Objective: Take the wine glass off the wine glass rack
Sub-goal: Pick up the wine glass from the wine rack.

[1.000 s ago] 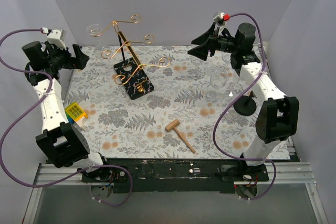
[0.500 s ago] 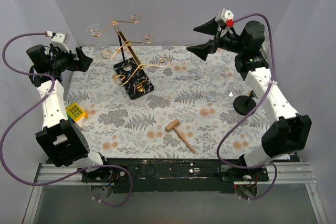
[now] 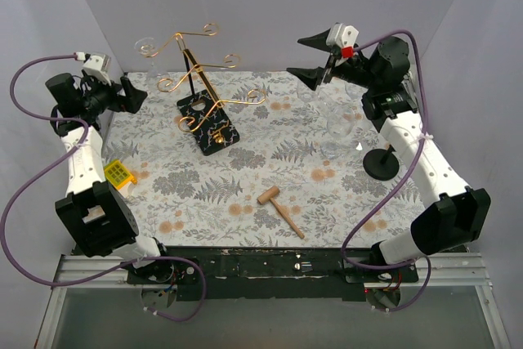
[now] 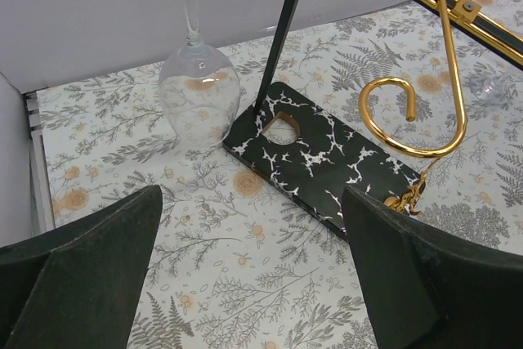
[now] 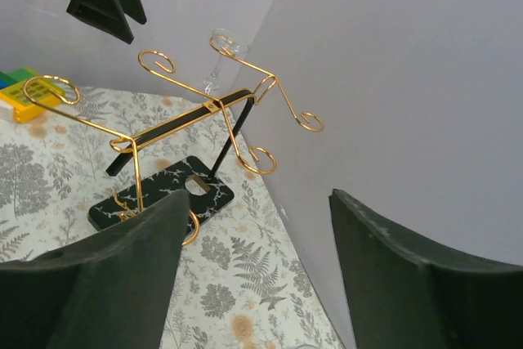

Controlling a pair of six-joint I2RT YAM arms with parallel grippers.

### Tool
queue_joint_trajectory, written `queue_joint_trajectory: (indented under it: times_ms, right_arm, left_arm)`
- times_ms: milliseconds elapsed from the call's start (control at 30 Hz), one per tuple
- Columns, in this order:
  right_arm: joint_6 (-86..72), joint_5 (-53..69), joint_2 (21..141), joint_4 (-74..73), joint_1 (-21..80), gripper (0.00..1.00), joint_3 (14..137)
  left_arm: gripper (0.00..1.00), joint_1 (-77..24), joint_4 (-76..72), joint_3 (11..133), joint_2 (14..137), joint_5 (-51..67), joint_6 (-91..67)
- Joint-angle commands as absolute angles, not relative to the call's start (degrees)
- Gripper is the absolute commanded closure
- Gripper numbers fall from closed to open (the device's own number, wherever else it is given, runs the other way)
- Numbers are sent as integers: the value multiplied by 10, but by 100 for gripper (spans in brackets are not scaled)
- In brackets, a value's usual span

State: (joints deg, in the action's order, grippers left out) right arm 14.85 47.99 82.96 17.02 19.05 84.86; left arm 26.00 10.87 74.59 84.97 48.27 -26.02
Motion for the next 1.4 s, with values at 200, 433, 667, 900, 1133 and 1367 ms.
queue_joint_trajectory:
  times_ms: [200,433,667,900,1133,1367]
  right_arm:
    - [156,416,812,186,207,13,841]
    - [174,378,835,119,207,12,886]
    - [223,320,859,34,206,12,928]
    - [258,222,934,-132,160,13,1059]
    - [281,190,1001,-199,159,14,1154]
    - [282,188,1040,-212,159,13,1194]
  left_arm:
    - [9,253,20,704,850,509,-265]
    - [11,250,-196,667,922,533,-323]
    - [21,239,-271,732,1021,565,-338]
    - [38,235,-391,781,1114,573,-375]
    - [42,217,-431,859,1188,583,-397]
    - [49,200,-448,895,1220,575,-403]
